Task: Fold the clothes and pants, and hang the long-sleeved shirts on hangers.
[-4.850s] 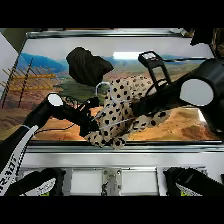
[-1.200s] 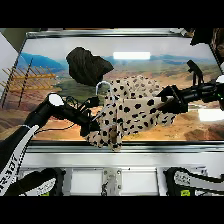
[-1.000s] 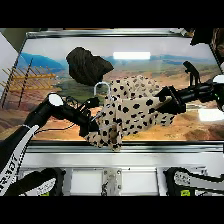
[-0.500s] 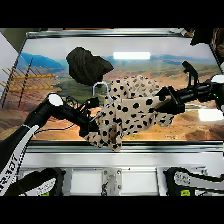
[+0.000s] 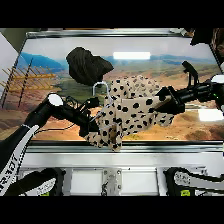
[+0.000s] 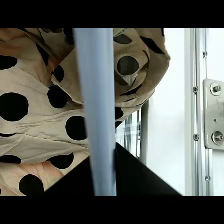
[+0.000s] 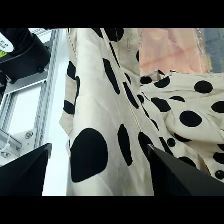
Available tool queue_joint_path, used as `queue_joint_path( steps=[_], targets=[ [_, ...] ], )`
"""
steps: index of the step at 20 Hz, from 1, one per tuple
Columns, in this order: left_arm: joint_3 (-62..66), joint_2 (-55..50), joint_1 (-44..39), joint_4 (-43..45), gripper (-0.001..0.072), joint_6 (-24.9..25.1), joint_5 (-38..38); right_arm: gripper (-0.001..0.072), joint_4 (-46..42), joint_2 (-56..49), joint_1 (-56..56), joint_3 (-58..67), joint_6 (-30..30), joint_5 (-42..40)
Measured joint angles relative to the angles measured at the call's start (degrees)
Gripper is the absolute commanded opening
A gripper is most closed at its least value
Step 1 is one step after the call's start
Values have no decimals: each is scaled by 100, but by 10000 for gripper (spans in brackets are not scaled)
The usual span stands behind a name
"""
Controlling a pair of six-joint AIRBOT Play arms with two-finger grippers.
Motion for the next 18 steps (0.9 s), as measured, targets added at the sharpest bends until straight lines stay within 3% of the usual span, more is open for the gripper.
queue_joint_path(
  steps=[1, 2, 15, 16, 17, 18],
  targets=[
    [0, 0, 0, -2, 10, -2, 2, 185, 0, 0, 0, 0, 0, 0],
    [0, 0, 0, -2, 10, -2, 0, 26, 0, 0, 0, 0, 0, 0],
    [0, -2, 2, 9, 13, -15, 39, 16, 0, 0, 13, -2, 0, -2],
    [0, -2, 4, 11, 133, -22, 42, 15, 0, 0, 13, -2, 0, -4],
    [4, -2, 7, -153, 354, -66, 101, 15, -4, 0, 20, -7, 2, -4],
    [13, 7, 0, -212, 403, -127, 87, 14, -7, -2, 31, -9, 9, -7]
  ],
)
